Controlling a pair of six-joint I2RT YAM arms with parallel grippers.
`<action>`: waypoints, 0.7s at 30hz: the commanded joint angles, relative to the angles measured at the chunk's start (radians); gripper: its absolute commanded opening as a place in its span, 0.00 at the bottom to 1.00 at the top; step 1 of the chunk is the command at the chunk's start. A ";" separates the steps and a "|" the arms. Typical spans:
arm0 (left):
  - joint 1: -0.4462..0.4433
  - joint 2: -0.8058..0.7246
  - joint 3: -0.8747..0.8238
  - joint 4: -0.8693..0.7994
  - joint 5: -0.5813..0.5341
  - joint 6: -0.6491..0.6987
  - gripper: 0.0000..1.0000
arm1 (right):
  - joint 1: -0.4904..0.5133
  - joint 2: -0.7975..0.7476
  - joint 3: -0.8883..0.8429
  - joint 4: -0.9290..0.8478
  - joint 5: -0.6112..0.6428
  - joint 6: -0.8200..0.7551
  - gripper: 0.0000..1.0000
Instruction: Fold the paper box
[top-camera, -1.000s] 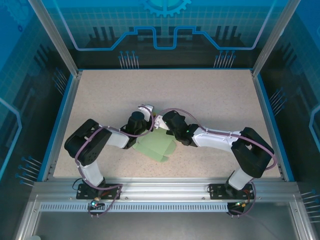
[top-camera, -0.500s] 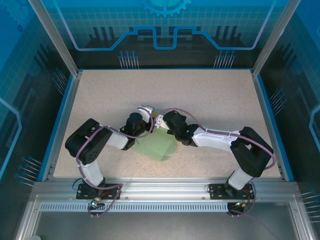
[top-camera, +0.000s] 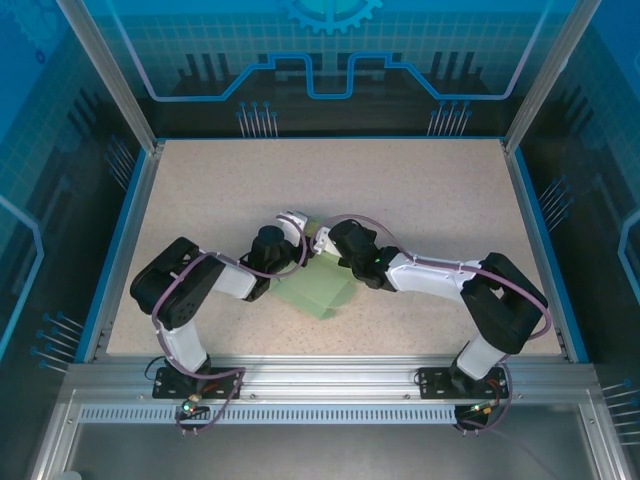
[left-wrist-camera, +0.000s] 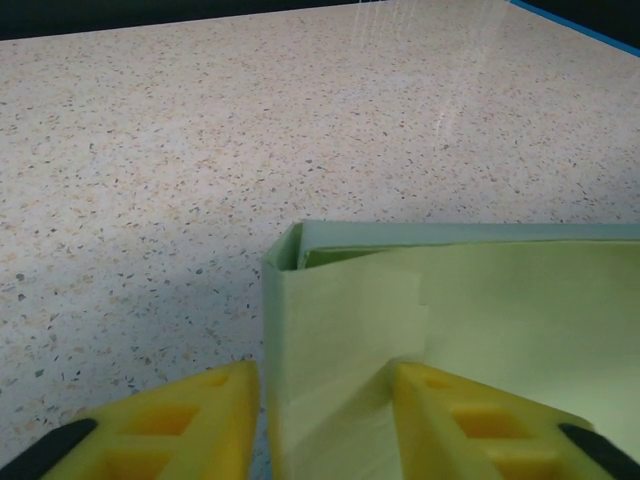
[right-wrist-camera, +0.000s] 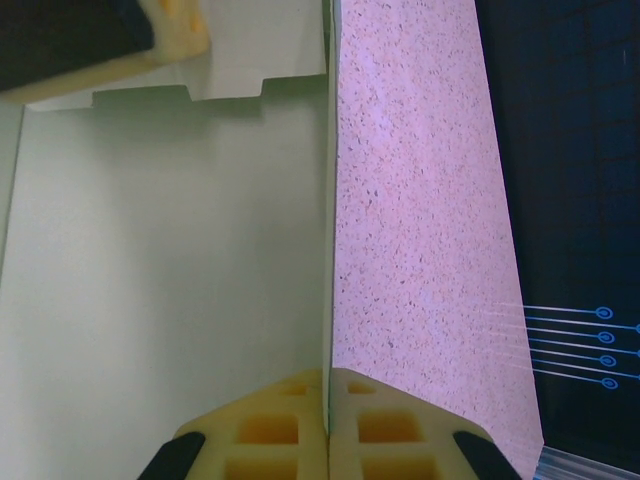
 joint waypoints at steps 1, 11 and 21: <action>-0.005 -0.023 -0.010 -0.012 0.034 0.004 0.43 | -0.010 -0.040 -0.011 -0.020 0.011 0.003 0.02; 0.046 0.005 0.026 -0.106 0.127 -0.041 0.36 | -0.019 -0.072 -0.025 -0.007 -0.028 -0.030 0.01; 0.058 0.061 0.097 -0.105 0.208 -0.048 0.28 | -0.022 -0.047 -0.060 0.006 -0.043 -0.084 0.01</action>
